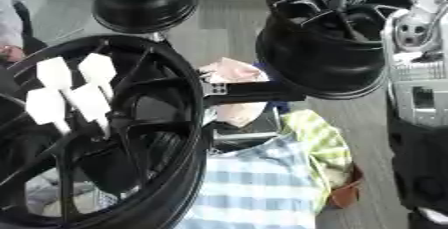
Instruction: Pull the pin out of the wheel hub.
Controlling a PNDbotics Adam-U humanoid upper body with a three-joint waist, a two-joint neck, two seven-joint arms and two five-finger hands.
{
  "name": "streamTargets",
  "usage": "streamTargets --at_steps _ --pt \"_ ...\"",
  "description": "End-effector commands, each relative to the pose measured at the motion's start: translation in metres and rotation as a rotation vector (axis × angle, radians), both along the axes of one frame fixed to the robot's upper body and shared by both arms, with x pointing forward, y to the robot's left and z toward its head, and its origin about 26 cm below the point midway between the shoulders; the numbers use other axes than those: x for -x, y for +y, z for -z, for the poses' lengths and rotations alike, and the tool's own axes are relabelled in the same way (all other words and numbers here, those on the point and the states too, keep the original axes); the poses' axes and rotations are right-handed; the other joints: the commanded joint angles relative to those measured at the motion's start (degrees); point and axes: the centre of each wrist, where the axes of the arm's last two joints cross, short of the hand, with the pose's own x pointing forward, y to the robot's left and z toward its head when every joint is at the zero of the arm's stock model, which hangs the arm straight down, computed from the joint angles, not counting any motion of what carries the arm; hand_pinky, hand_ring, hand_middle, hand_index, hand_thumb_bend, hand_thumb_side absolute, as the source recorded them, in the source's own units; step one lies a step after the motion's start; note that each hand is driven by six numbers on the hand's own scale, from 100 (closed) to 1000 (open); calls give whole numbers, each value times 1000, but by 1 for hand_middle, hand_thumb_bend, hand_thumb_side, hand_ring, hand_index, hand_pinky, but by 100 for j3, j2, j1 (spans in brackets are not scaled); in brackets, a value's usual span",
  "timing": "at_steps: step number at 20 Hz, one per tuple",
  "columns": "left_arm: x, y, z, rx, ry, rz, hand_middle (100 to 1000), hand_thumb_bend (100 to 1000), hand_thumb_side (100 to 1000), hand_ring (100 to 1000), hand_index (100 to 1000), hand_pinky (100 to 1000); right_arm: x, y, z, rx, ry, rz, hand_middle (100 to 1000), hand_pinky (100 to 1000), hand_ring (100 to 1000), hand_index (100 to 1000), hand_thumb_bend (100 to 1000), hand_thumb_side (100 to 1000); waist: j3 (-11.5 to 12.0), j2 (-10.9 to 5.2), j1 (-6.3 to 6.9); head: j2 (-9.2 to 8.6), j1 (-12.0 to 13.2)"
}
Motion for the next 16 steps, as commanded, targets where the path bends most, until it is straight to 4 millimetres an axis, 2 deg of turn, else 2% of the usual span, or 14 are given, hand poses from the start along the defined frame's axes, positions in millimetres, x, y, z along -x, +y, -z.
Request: streamTargets --at_steps 1,5,6,8,11,16 --pt "4 0 -15 -94 18 48 789 390 637 860 886 884 1 -1 -8 7 -23 -1 711 765 744 827 100 230 9 -81 18 -80 -24" --pt "4 -1 -16 -93 25 49 783 413 636 856 884 875 1 -1 -8 8 -24 -2 711 764 744 826 100 232 8 -76 26 -84 -35" --pt "5 -2 -19 -87 15 42 751 441 555 839 874 868 2 -1 -7 6 -23 -5 708 762 742 825 100 247 12 -73 39 -90 -73" --pt "0 5 -24 -49 -14 -13 737 439 557 825 873 862 2 0 -6 -1 -22 -12 707 761 742 825 100 249 0 -69 54 -84 -77" --pt "-12 11 -19 22 -9 -93 712 427 559 807 871 853 2 1 -5 -5 -20 -22 707 761 742 825 100 252 -26 -80 62 -61 -54" --pt "-22 3 -7 84 -10 -165 722 425 569 815 872 855 1 2 -4 -6 -16 -27 707 761 741 825 100 254 -46 -94 68 -36 -37"
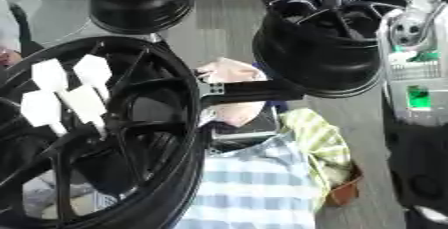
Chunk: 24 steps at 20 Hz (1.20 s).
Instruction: Pull the pin out of the wheel hub.
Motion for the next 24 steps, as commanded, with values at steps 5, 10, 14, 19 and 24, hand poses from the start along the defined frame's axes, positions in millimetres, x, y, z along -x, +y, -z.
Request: streamTargets --at_steps 5,10,14,19,24 --pt "-12 -10 0 35 -9 -105 741 468 590 826 849 852 1 0 -3 -6 -17 -10 707 761 742 825 100 260 -29 -146 37 67 66" --pt "-32 -22 -1 72 25 -165 712 506 582 810 803 837 2 -1 0 -11 -16 -2 708 761 742 825 100 262 -6 -206 40 114 49" --pt "-36 -32 -2 79 50 -191 689 510 576 791 776 827 3 -2 0 -12 -20 2 708 761 741 825 100 259 -1 -229 33 107 34" --pt "-47 -37 -1 66 64 -234 665 518 567 772 767 814 3 -2 0 -17 -26 5 707 761 740 825 100 260 7 -241 19 141 32" --pt "-56 -37 4 33 90 -241 681 533 565 773 790 819 4 -3 0 -26 -30 8 706 760 740 824 100 268 11 -240 18 157 37"
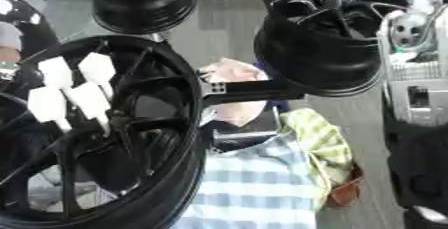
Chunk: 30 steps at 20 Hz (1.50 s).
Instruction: Pull the pin out of the wheel hub.
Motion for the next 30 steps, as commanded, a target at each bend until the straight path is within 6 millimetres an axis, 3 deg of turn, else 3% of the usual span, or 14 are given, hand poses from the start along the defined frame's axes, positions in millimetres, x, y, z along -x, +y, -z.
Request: streamTargets --at_steps 1,17,18,30 --pt "-2 3 -9 -35 -12 -7 682 533 565 774 791 820 4 -2 -8 -5 -40 5 706 760 740 824 100 268 6 -90 10 20 -6" --pt "-6 6 0 -112 7 -2 700 553 552 786 808 824 4 -3 -7 -22 -42 5 703 758 737 823 100 280 -1 -75 14 23 25" --pt "-6 6 0 -113 7 -3 682 568 520 771 791 819 4 -3 -7 -23 -42 5 702 757 737 823 100 280 -1 -75 15 25 27" --pt "8 10 8 -226 5 -29 668 573 538 763 782 811 4 -6 -4 -49 -47 6 700 757 736 822 100 301 -7 -51 30 20 36"
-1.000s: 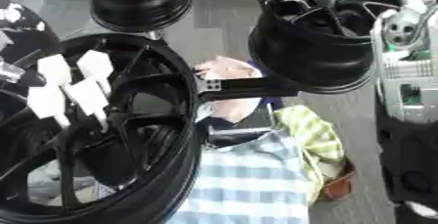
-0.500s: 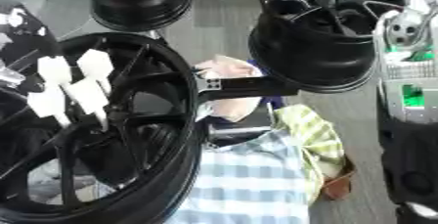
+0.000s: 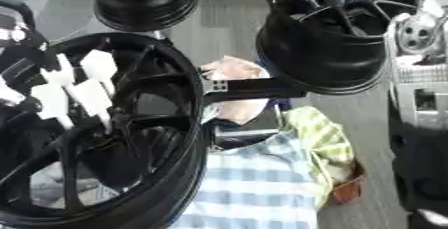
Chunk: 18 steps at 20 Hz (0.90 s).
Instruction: Pull the pin out of the wheel hub.
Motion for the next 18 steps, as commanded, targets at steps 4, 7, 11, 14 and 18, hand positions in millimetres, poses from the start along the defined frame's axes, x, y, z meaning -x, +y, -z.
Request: streamTargets --at_steps 4,7,11,14,18 --pt "6 7 -12 -43 -25 -22 661 573 534 755 781 805 3 -2 -8 -6 -37 -1 700 756 736 822 100 302 -1 -64 11 -16 -14" --pt "5 9 -8 -52 -17 -32 682 572 526 768 819 806 4 -2 -8 -10 -37 -2 699 756 736 822 100 306 -1 -59 8 -37 -17" --pt "3 11 -3 -62 -4 -47 689 570 521 770 837 803 3 -3 -7 -14 -36 -3 698 756 736 821 100 308 -6 -50 4 -62 -18" --pt "2 11 -1 -62 1 -52 678 559 512 762 831 797 3 -3 -7 -16 -37 -4 699 756 736 821 100 309 -4 -48 2 -72 -16" --pt "1 10 1 -59 1 -63 665 556 507 752 824 792 3 -3 -7 -19 -38 -5 699 755 736 821 100 310 -3 -47 1 -73 -12"
